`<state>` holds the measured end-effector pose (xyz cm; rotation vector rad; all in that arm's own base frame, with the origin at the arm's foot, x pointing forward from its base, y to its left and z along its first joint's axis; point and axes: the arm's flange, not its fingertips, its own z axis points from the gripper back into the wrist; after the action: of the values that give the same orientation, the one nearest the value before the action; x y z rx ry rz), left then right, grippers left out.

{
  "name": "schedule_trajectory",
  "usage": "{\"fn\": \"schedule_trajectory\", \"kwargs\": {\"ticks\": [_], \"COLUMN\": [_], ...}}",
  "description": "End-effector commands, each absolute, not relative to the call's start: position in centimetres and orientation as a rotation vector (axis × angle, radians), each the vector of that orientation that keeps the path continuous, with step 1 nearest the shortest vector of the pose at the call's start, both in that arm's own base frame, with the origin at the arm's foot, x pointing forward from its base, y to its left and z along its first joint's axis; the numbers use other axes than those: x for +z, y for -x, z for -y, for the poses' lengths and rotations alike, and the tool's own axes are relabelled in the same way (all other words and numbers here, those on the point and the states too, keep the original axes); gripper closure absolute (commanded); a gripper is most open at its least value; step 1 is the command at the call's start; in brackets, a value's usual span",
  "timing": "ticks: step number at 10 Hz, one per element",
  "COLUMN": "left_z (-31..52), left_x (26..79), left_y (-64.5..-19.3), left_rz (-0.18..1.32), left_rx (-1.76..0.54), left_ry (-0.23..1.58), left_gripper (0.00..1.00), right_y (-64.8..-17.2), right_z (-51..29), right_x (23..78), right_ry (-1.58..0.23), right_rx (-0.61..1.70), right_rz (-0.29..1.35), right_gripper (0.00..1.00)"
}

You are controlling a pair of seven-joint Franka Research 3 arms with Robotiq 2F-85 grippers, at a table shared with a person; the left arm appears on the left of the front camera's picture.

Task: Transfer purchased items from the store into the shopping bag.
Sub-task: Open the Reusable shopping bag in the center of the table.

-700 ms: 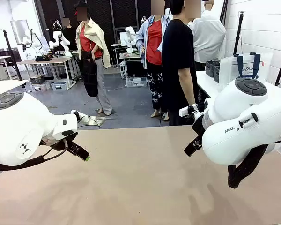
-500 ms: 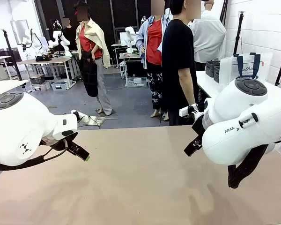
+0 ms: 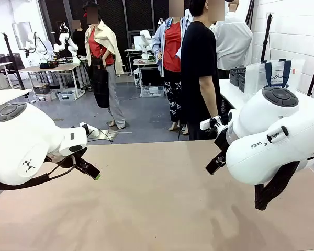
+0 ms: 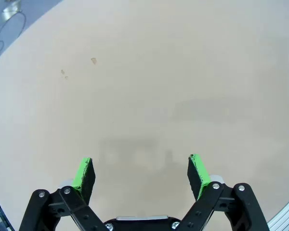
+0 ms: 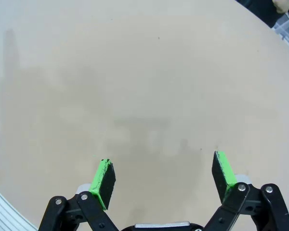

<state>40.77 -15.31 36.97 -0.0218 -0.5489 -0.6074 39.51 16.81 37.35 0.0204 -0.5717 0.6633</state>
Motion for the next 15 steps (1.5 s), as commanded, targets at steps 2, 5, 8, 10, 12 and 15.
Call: {"fn": "schedule_trajectory", "kwargs": {"ticks": [2, 5, 8, 10, 12, 15], "left_z": [15.23, 15.23, 15.23, 15.23, 15.23, 15.23], "left_x": [36.97, 36.97, 36.97, 36.97, 36.97, 36.97], "left_y": [-40.77, -40.77, -40.77, -40.77, -40.77, -40.77], "left_rz": [0.549, 0.549, 0.549, 0.549, 0.549, 0.549], "left_rx": [-0.606, -0.606, -0.606, -0.606, -0.606, -0.606], "left_ry": [0.022, 0.022, 0.022, 0.022, 0.022, 0.022], "left_gripper": [0.00, 0.00, 0.00, 0.00, 0.00, 0.00], "right_y": [-39.51, -39.51, -39.51, -39.51, -39.51, -39.51], "right_z": [-16.80, -16.80, -16.80, -16.80, -16.80, -16.80], "right_x": [37.35, 37.35, 37.35, 37.35, 37.35, 37.35], "right_ry": [-0.021, -0.021, -0.021, -0.021, -0.021, -0.021], "right_rx": [0.663, 0.663, 0.663, 0.663, 0.663, 0.663], "right_rz": [0.572, 0.572, 0.572, 0.572, 0.572, 0.572], "right_gripper": [0.00, 0.00, 0.00, 0.00, 0.00, 0.00]}}
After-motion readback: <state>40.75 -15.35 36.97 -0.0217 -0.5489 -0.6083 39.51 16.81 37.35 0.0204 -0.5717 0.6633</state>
